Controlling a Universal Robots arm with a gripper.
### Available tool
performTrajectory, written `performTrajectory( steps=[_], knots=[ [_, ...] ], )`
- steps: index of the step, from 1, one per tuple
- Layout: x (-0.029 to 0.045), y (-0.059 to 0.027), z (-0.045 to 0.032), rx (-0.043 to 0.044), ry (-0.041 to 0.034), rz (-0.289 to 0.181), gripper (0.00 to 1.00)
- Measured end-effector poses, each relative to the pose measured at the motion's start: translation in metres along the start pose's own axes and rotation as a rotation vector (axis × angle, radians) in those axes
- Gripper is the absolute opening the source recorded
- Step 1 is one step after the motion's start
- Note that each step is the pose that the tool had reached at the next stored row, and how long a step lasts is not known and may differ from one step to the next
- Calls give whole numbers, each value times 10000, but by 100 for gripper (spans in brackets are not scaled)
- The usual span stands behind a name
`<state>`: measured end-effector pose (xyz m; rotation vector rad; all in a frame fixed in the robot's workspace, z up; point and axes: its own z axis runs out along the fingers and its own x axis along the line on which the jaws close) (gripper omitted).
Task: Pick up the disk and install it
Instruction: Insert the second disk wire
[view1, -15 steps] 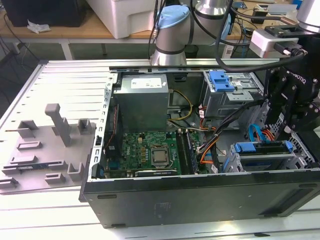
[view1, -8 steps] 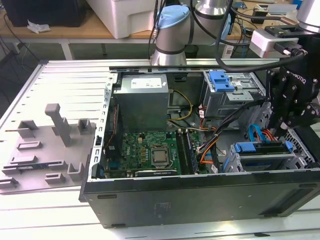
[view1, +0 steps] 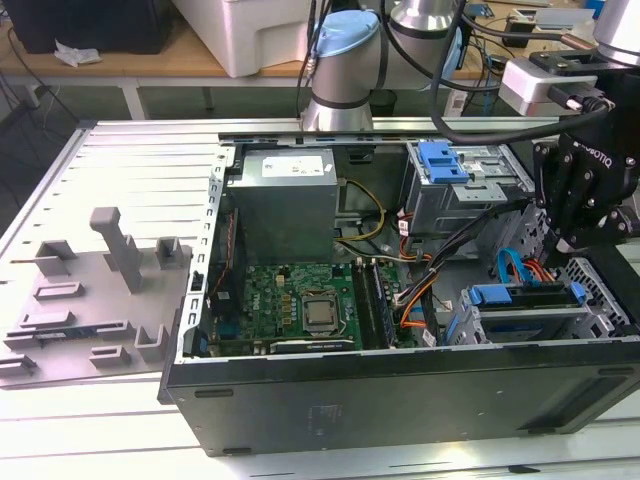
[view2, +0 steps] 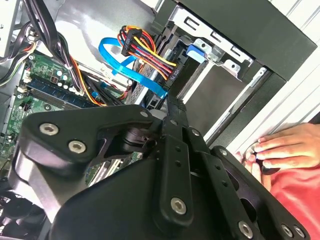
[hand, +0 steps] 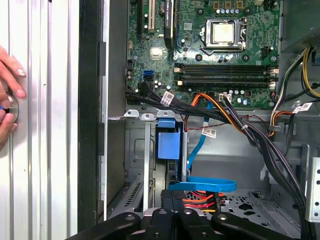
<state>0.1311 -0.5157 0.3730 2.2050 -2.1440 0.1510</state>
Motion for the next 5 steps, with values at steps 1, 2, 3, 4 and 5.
performTrajectory(
  steps=[1,2,3,4,5],
  knots=[
    [0,0,0,0,0,0,11],
    [0,0,0,0,1,0,11],
    [0,0,0,0,2,1,11],
    [0,0,0,0,2,0,11],
    [0,0,0,0,2,0,11]
  ],
)
